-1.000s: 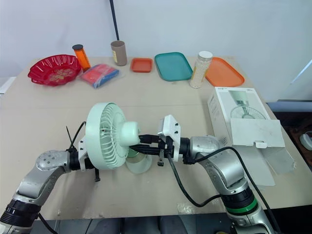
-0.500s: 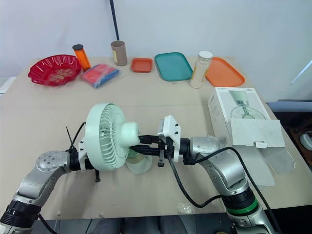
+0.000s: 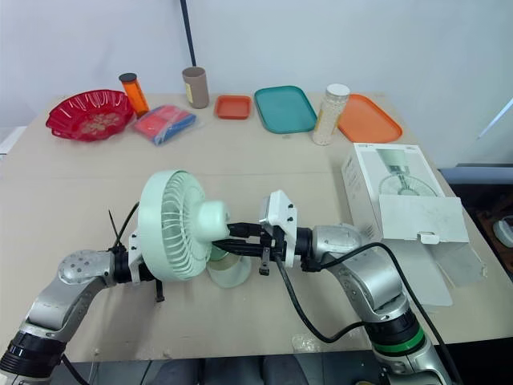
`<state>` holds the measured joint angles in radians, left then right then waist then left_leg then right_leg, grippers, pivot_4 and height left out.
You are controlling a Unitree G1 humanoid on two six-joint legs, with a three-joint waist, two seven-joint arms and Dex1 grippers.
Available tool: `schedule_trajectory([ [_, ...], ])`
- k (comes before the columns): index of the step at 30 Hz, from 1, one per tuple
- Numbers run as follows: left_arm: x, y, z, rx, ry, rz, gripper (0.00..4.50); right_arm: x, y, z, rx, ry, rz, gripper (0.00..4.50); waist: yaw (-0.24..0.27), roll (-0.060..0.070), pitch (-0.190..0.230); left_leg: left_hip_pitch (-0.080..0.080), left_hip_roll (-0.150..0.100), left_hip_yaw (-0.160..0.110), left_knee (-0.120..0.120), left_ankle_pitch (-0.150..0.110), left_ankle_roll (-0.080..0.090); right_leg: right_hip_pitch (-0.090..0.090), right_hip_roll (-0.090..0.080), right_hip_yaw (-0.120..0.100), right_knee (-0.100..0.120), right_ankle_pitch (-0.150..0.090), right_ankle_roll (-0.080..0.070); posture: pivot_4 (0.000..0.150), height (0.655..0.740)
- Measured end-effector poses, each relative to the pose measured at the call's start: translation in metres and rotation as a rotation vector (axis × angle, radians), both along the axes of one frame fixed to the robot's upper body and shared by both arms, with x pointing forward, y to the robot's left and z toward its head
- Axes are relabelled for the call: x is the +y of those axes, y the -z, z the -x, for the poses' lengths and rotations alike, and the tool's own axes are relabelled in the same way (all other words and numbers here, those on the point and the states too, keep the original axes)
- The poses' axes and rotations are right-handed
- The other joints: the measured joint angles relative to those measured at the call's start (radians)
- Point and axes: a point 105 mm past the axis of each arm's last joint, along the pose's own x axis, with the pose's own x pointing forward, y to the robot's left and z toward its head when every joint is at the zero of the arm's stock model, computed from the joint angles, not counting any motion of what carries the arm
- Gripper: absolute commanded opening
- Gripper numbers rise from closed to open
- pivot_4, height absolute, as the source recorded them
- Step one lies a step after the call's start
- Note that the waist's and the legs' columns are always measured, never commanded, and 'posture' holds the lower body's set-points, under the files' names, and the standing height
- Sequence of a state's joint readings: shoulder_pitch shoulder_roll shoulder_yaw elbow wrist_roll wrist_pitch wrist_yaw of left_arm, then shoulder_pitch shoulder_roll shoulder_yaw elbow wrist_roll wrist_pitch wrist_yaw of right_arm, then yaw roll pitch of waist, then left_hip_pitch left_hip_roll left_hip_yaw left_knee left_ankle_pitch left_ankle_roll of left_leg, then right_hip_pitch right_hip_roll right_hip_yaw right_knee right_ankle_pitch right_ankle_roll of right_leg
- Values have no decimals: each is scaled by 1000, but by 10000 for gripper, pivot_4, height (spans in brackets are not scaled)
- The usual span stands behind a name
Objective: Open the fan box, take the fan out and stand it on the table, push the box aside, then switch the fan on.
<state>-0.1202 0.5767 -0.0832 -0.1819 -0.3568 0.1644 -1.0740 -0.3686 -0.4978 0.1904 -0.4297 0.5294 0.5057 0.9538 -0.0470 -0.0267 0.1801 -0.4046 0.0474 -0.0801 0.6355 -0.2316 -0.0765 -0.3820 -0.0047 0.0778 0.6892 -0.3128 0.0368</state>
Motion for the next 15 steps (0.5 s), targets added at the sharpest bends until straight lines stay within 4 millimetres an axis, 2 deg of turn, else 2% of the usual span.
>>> schedule_trajectory([
  [5,1,-1,0,5,-5,-1,557,0,0,0,1,4,-3,3857,0,0,0,0,0,0,0,0,0,0,0,0,0,0,0,1500,7400],
  [9,24,-32,-10,-63,-56,-23,557,3,-2,-4,22,39,-29,3857,-1,0,0,0,0,0,0,0,0,0,0,0,0,0,0,1500,7400],
  [12,33,-39,-12,-70,-81,-30,557,4,-7,-7,13,55,-42,3857,-1,0,0,0,0,0,0,0,0,0,0,0,0,0,0,1500,7400],
  [15,32,-39,-11,-62,-79,-26,557,3,-12,-10,-1,72,-58,3857,-1,0,0,0,0,0,0,0,0,0,0,0,0,0,0,1500,7400],
])
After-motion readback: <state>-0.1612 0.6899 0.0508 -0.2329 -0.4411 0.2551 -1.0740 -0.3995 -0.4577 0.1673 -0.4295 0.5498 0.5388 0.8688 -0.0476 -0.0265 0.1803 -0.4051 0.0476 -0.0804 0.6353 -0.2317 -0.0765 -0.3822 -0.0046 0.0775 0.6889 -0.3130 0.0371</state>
